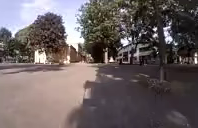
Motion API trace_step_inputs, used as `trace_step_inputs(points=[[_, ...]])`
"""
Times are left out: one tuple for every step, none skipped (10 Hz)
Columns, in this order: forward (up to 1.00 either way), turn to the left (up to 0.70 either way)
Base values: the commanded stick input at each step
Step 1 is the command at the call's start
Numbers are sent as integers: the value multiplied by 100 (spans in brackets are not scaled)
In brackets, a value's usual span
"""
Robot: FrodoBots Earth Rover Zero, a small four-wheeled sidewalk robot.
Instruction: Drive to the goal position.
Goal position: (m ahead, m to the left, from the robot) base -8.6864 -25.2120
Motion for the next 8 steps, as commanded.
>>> trace_step_inputs(points=[[4, -45], [4, -45], [4, -45], [4, -45], [4, -45], [4, -45], [4, -45], [4, -45]])
